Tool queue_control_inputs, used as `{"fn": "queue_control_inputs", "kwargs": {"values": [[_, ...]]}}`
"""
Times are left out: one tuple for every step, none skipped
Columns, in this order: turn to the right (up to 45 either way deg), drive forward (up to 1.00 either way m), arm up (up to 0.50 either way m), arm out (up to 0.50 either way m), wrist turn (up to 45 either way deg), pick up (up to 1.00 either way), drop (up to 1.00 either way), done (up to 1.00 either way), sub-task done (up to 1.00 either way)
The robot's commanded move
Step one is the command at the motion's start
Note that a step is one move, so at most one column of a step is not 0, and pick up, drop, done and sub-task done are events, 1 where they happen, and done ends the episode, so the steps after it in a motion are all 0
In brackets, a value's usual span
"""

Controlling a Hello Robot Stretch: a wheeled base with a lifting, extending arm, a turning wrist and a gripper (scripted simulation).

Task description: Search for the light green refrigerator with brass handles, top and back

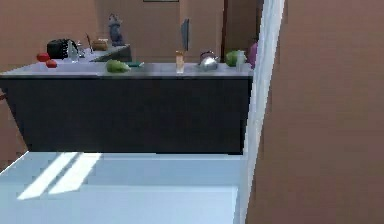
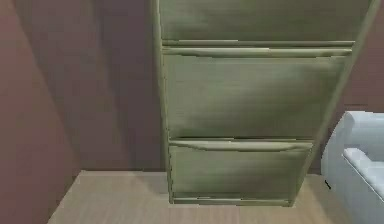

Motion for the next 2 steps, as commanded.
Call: {"fn": "queue_control_inputs", "kwargs": {"values": [[0.0,0.85,0.0,0.0,0.0,0.0,0.0,0.0,0.0],[21.0,0.0,0.0,0.0,0.0,0.0,0.0,0.0,0.0]]}}
